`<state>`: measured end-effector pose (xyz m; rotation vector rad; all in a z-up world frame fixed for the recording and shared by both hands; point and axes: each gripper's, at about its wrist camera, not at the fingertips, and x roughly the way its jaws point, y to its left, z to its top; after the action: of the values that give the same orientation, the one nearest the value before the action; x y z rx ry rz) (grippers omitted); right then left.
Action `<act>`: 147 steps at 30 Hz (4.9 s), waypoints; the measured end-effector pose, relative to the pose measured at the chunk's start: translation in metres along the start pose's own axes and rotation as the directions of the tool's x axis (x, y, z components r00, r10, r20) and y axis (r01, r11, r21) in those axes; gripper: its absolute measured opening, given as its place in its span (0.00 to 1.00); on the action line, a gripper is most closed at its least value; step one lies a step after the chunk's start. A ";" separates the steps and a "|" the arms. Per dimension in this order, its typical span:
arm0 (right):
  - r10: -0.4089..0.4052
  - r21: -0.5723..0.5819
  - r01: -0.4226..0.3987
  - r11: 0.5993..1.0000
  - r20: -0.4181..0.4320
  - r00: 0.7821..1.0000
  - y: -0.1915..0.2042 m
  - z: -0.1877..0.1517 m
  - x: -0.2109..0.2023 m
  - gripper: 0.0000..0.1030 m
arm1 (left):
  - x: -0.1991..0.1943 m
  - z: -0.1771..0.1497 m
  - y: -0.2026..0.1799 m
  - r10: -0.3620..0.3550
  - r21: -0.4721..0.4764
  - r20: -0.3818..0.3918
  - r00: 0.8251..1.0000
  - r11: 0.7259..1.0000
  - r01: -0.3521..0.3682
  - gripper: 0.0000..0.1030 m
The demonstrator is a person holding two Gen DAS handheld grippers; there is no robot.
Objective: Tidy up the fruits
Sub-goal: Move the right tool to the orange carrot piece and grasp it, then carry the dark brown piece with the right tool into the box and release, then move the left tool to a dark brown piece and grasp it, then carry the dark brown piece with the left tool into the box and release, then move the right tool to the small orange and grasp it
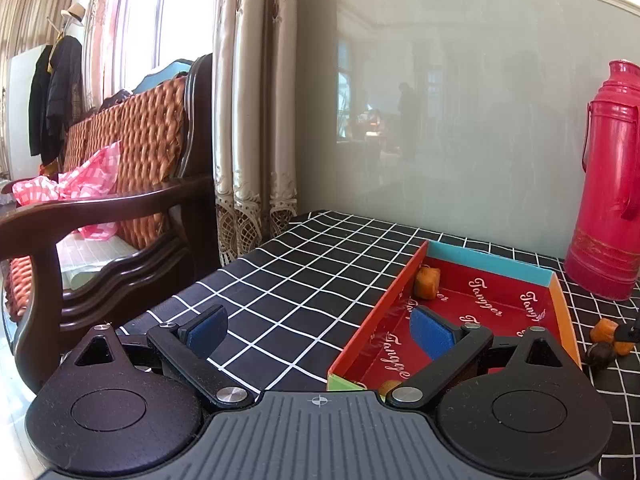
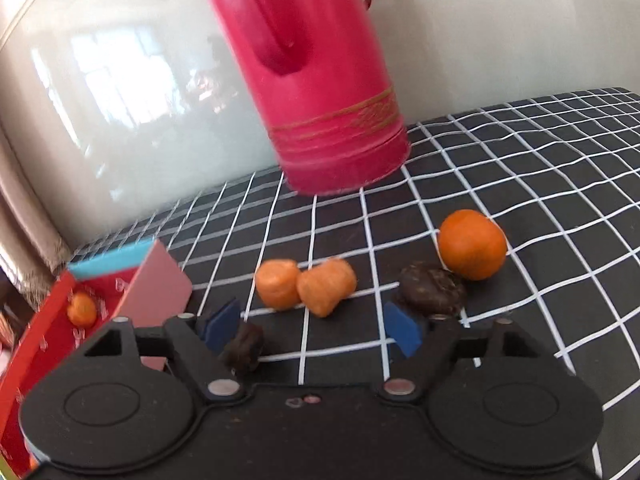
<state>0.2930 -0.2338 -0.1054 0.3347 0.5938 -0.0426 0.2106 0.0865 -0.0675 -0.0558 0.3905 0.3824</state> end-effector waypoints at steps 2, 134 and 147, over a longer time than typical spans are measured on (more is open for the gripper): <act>0.007 -0.039 -0.007 0.999 0.010 1.000 0.005 -0.002 -0.007 0.65 | 0.000 0.000 -0.001 -0.001 0.003 0.000 1.000 1.000 0.001 0.94; -0.381 -0.133 0.439 0.889 0.319 0.868 -0.057 -0.005 -0.097 0.94 | 0.038 0.001 -0.082 -0.112 0.068 -0.141 0.984 0.990 0.123 0.89; -0.333 -0.101 0.350 0.931 0.154 0.930 -0.071 0.017 -0.042 0.94 | 0.004 -0.001 -0.064 -0.105 0.078 -0.056 0.993 0.991 0.109 0.95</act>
<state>0.2573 -0.3085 -0.0900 0.0993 0.5124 -0.3602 0.2377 0.0287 -0.0708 -0.0077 0.4518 0.2596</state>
